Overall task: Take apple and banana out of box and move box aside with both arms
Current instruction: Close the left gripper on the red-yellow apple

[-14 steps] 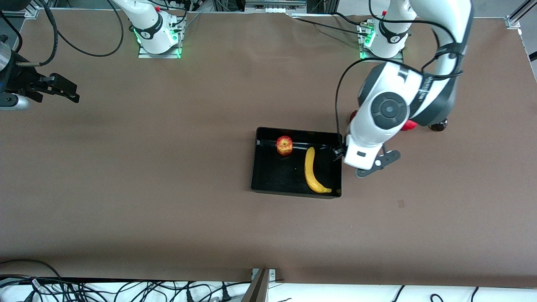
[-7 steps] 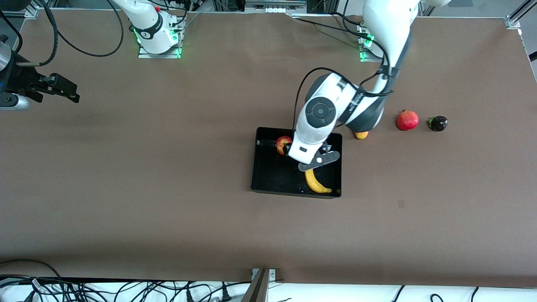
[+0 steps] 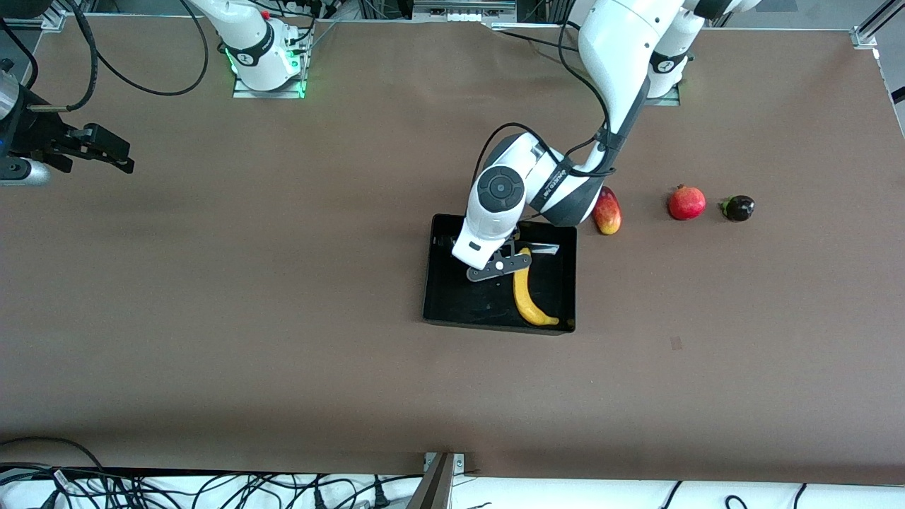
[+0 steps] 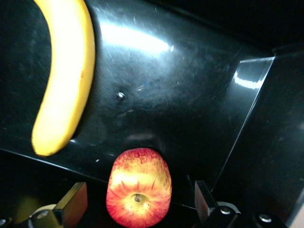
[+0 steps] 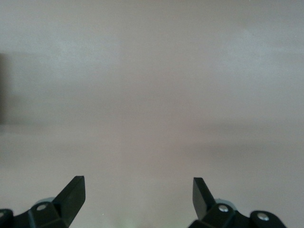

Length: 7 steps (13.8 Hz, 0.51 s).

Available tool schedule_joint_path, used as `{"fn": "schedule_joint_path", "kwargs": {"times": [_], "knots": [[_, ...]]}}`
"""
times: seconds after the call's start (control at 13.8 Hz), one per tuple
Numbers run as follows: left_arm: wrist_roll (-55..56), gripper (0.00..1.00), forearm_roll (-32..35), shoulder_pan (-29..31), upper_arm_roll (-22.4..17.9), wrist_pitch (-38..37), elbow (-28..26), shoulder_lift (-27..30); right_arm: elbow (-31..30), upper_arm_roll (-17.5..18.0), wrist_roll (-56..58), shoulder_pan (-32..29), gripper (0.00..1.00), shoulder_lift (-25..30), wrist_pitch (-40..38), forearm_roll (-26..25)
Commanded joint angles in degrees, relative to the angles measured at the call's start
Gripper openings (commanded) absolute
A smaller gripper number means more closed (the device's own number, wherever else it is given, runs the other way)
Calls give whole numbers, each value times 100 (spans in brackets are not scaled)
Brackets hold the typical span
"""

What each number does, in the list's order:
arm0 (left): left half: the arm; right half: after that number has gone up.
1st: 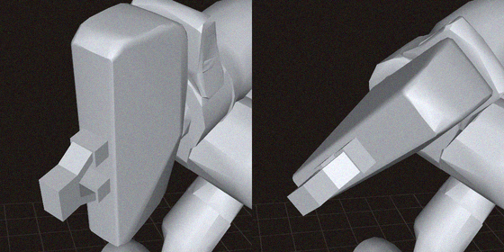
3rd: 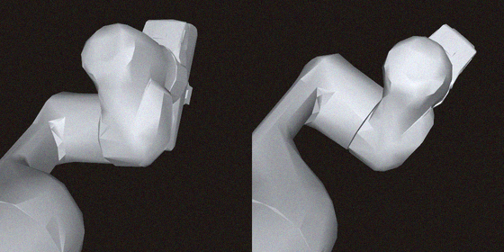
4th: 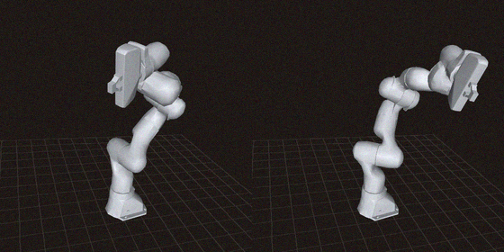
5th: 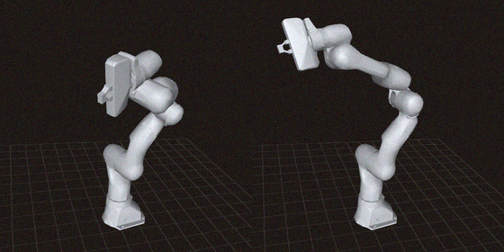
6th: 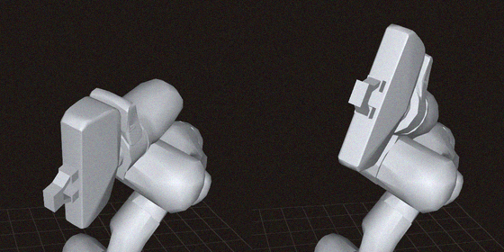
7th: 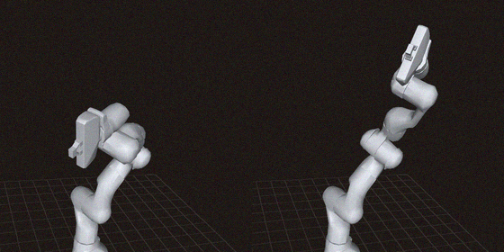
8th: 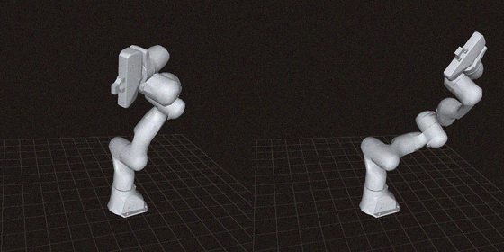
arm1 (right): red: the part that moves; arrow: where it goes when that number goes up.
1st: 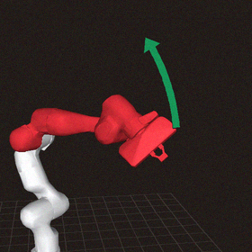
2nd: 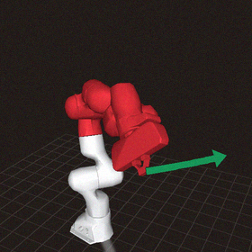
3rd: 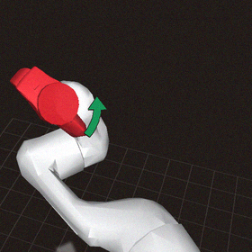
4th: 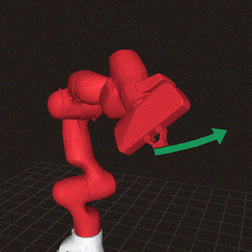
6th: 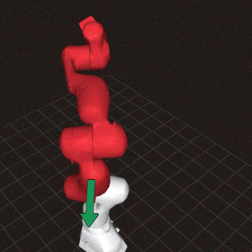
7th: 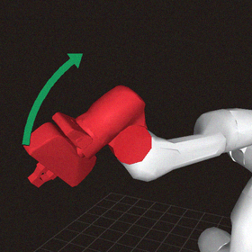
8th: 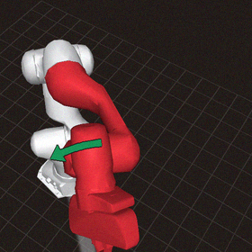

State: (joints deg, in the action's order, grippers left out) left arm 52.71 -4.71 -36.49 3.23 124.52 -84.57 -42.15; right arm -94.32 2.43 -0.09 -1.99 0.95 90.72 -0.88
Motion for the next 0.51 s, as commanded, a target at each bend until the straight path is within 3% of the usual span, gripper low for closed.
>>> {"fn": "schedule_joint_path", "kwargs": {"times": [0.0, 0.43], "knots": [[20, 100, -47, -34, 38, 239, -86, -135, 115, 20, -52, -3, 100, -42, -90, 9], [187, 100, -83, -34, 126, 406, -331, -153, 115, 20, -52, 32, 100, -42, -90, 9]]}}
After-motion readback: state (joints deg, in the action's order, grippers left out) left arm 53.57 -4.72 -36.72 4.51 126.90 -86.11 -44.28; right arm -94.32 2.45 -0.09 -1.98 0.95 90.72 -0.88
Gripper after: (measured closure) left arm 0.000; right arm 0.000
